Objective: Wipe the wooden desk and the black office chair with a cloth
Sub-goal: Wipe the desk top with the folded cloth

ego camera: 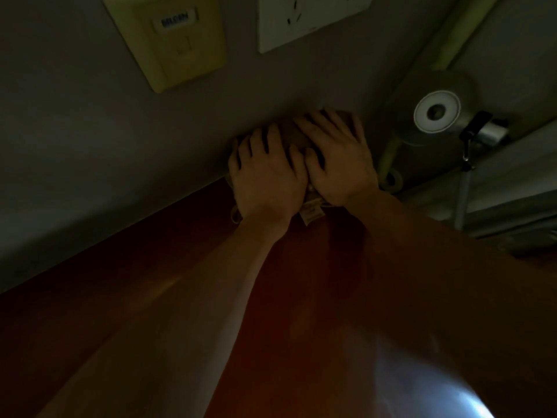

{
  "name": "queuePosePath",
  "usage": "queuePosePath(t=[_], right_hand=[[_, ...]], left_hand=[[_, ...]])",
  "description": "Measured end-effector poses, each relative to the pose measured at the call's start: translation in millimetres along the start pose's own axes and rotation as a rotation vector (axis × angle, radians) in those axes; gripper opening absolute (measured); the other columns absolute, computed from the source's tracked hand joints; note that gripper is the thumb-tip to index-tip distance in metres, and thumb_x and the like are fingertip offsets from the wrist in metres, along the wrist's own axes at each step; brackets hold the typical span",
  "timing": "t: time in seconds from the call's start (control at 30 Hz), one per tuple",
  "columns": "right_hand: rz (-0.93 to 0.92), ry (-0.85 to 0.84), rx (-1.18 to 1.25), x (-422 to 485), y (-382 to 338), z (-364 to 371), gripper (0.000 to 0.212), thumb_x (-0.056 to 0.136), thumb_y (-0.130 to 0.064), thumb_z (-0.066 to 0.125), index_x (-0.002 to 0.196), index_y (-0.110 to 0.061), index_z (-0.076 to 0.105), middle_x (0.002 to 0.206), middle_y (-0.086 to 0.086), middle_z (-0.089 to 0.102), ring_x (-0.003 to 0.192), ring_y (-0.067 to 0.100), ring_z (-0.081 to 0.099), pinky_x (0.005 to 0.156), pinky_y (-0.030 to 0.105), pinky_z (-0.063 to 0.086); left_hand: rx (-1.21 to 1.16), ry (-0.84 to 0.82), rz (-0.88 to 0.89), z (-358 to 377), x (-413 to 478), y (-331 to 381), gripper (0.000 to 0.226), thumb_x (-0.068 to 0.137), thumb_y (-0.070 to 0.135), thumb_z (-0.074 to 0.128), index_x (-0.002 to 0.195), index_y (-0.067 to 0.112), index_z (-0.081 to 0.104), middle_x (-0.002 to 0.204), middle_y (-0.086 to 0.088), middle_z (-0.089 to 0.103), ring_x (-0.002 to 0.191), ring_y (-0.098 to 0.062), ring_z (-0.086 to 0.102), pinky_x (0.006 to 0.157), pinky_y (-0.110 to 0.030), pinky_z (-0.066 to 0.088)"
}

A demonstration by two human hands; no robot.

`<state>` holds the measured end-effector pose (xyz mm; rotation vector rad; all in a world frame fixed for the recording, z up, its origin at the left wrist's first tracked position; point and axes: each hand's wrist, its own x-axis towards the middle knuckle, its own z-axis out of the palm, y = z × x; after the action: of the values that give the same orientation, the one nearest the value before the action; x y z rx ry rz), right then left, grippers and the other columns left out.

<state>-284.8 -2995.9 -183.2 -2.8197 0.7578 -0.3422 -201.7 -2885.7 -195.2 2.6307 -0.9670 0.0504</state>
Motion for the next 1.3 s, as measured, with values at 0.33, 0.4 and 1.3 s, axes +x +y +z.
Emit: queuePosePath(t=[0.33, 0.4, 1.3], right_hand=[[0.087, -0.052, 0.004, -25, -4, -1, 0.062, 0.101, -0.042, 0.034, 0.161, -0.027, 0.03, 0.169, 0.001, 0.024, 0.158, 0.022, 0.011, 0.128, 0.05, 0.006], [0.106, -0.041, 0.014, -36, -9, -2, 0.066, 0.097, -0.045, 0.031, 0.161, -0.028, 0.03, 0.169, -0.001, 0.024, 0.158, 0.021, 0.011, 0.128, 0.05, 0.005], [0.337, 0.035, -0.036, -187, -78, -7, 0.068, 0.097, -0.052, 0.026, 0.161, -0.03, 0.028, 0.17, -0.001, 0.02, 0.159, 0.019, 0.004, 0.128, 0.052, 0.001]], left_hand=[[0.017, 0.001, 0.166, -3, -21, -12, 0.063, 0.107, 0.046, 0.024, 0.162, 0.017, 0.029, 0.168, -0.013, 0.028, 0.156, -0.029, 0.023, 0.126, -0.05, 0.016], [0.04, -0.002, 0.202, -6, -32, -15, 0.065, 0.105, 0.047, 0.022, 0.162, 0.017, 0.029, 0.169, -0.012, 0.025, 0.157, -0.029, 0.02, 0.127, -0.05, 0.014], [0.087, -0.117, 0.384, -44, -158, -41, 0.071, 0.099, 0.049, 0.013, 0.163, 0.02, 0.022, 0.171, -0.008, 0.019, 0.159, -0.024, 0.013, 0.128, -0.047, 0.012]])
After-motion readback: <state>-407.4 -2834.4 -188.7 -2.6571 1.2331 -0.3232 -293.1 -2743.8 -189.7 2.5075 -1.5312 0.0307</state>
